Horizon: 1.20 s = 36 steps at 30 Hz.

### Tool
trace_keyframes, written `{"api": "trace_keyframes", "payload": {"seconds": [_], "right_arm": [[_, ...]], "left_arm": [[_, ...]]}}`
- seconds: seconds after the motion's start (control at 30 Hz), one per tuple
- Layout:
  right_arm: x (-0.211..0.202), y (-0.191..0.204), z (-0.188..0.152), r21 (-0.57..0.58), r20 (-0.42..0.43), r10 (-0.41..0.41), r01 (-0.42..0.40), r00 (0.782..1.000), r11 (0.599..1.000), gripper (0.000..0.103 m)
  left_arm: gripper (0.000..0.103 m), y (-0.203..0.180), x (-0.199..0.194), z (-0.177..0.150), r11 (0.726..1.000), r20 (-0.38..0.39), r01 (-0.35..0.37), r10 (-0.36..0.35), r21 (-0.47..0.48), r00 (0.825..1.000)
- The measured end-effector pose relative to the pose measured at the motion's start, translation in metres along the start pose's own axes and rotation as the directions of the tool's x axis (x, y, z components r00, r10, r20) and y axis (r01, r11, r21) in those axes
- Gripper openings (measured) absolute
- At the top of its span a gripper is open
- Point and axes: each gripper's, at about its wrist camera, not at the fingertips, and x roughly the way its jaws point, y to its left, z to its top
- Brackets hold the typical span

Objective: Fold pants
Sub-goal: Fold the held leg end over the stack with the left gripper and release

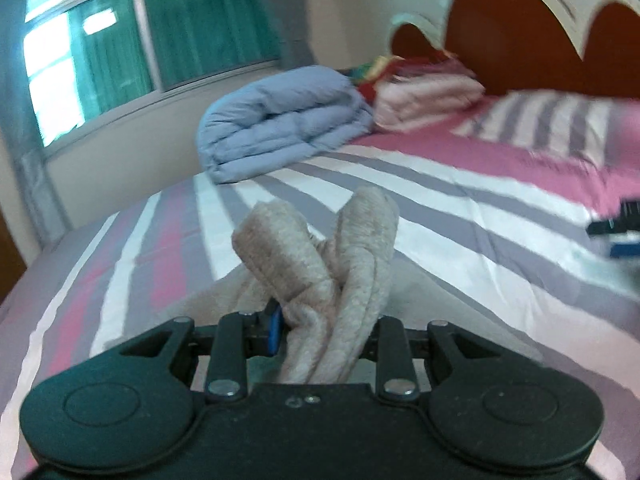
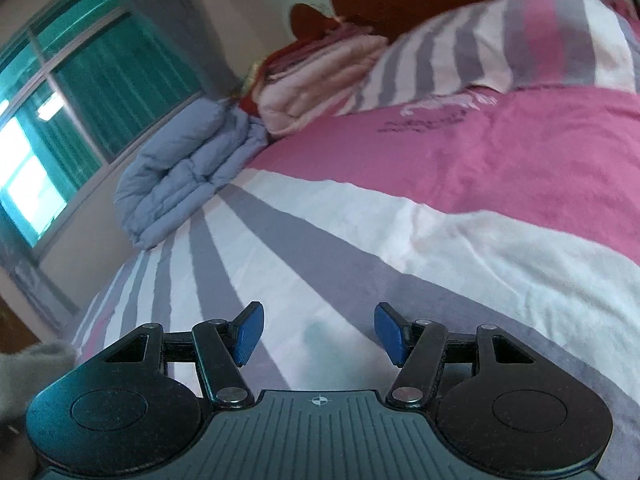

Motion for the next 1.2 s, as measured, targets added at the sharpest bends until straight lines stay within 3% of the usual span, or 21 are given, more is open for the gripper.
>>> {"api": "trace_keyframes", "payload": {"seconds": [0.17,0.4,0.5,0.57,0.63,0.67,0.73,0.9,1.0,1.1,1.2], "right_arm": [[0.0,0.0,0.0,0.007,-0.006,0.012,-0.012,1.0,1.0,0.061],[0.006,-0.004,0.0,0.038,-0.028,0.015,-0.014,1.0,0.999,0.061],[0.006,-0.003,-0.001,0.034,-0.035,0.018,-0.016,0.999,0.999,0.062],[0.007,-0.002,-0.001,0.03,-0.037,0.016,-0.015,0.999,0.999,0.064],[0.008,-0.002,-0.001,0.03,-0.038,0.019,-0.018,0.999,0.999,0.065],[0.007,-0.002,-0.001,0.027,-0.039,0.018,-0.017,0.999,1.0,0.066],[0.007,-0.002,0.0,0.023,-0.04,0.017,-0.016,0.999,1.0,0.066],[0.004,0.002,-0.002,0.01,-0.042,0.012,-0.011,0.999,1.0,0.066],[0.0,0.003,-0.002,-0.001,-0.044,0.016,-0.017,0.999,1.0,0.066],[-0.007,0.006,-0.002,-0.013,-0.032,0.034,-0.034,0.999,0.999,0.067],[-0.017,0.017,-0.006,-0.05,-0.007,0.077,-0.078,0.997,0.996,0.067]], "left_arm": [[0.018,-0.036,0.009,-0.006,0.993,0.006,0.025,-0.026,0.119,1.0],[0.019,-0.052,0.025,-0.029,0.972,-0.035,0.059,-0.053,0.228,0.998],[0.023,-0.059,0.029,-0.037,0.97,-0.036,0.07,-0.063,0.234,0.997],[0.037,-0.057,0.027,-0.037,0.974,-0.025,0.061,-0.057,0.217,0.998],[0.082,-0.055,0.021,-0.037,0.98,-0.006,0.027,-0.026,0.196,1.0],[0.087,-0.05,0.016,-0.036,0.985,0.01,0.019,-0.021,0.173,1.0],[0.088,-0.041,-0.004,-0.04,0.992,0.044,0.004,-0.01,0.129,0.999],[0.088,0.0,-0.066,-0.072,0.994,0.093,-0.106,0.106,-0.002,0.99],[0.088,0.035,-0.101,-0.1,0.982,0.057,-0.174,0.178,-0.068,0.982],[0.086,0.07,-0.122,-0.122,0.966,-0.014,-0.209,0.209,-0.15,0.978],[0.086,0.093,-0.131,-0.13,0.941,-0.034,-0.217,0.216,-0.261,0.976]]}}
